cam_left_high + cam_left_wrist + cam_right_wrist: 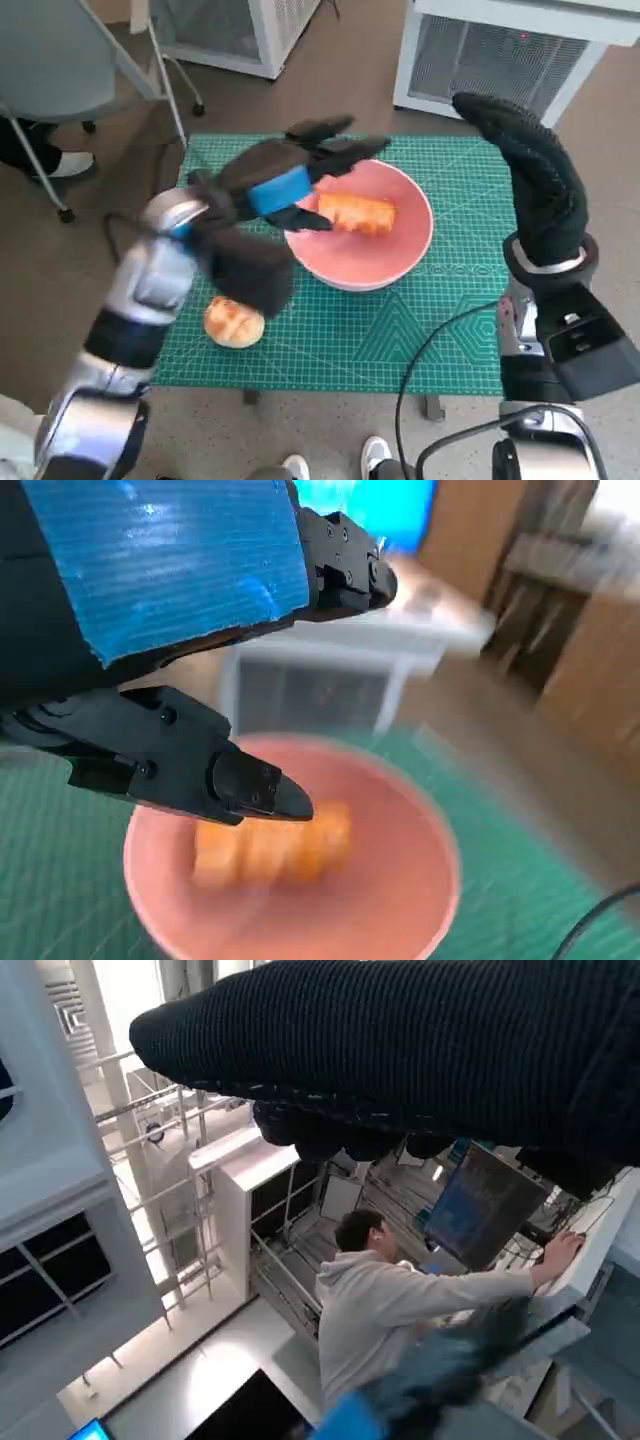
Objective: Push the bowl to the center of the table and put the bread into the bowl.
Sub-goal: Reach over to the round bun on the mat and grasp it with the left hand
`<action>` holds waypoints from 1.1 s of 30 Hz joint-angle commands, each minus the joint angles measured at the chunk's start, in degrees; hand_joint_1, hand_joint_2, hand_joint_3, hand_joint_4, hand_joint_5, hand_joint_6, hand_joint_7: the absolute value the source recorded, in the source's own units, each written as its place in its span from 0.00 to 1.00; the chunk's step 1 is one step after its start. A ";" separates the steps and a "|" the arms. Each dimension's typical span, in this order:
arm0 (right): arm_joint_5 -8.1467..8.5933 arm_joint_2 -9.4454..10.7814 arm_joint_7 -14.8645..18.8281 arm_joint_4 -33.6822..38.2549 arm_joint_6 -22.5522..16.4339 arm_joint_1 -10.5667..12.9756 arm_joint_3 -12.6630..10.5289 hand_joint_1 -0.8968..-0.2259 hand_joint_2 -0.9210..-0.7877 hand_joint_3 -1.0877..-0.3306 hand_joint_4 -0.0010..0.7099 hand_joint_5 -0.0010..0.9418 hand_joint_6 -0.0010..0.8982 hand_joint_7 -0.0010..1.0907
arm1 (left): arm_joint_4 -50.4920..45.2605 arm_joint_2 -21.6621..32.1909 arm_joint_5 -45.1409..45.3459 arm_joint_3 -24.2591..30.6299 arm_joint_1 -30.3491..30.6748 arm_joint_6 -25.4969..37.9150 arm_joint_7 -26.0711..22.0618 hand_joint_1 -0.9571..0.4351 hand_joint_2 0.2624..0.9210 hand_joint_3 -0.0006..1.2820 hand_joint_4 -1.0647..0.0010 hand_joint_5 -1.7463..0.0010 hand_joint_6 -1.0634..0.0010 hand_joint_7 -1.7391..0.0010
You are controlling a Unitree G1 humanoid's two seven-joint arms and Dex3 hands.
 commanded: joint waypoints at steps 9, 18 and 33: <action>1.10 0.75 0.51 -1.18 0.52 1.88 0.56 0.51 0.00 0.47 0.38 0.01 0.26 0.21 | -26.14 15.73 -8.43 12.02 19.34 8.74 -11.12 0.48 0.95 0.00 0.81 0.99 0.74 0.98; 1.70 0.76 0.99 -1.68 0.81 1.88 0.81 0.50 0.00 0.48 0.39 0.00 0.26 0.22 | -32.44 21.19 -13.29 15.83 29.41 14.17 -17.52 0.50 0.95 0.00 0.80 0.99 0.71 0.98; 1.94 0.48 2.18 -0.06 0.06 1.30 0.86 0.50 0.00 0.48 0.39 0.00 0.25 0.23 | -29.02 21.17 -11.64 13.74 36.27 14.17 -17.53 0.50 0.96 0.00 0.78 1.00 0.72 1.00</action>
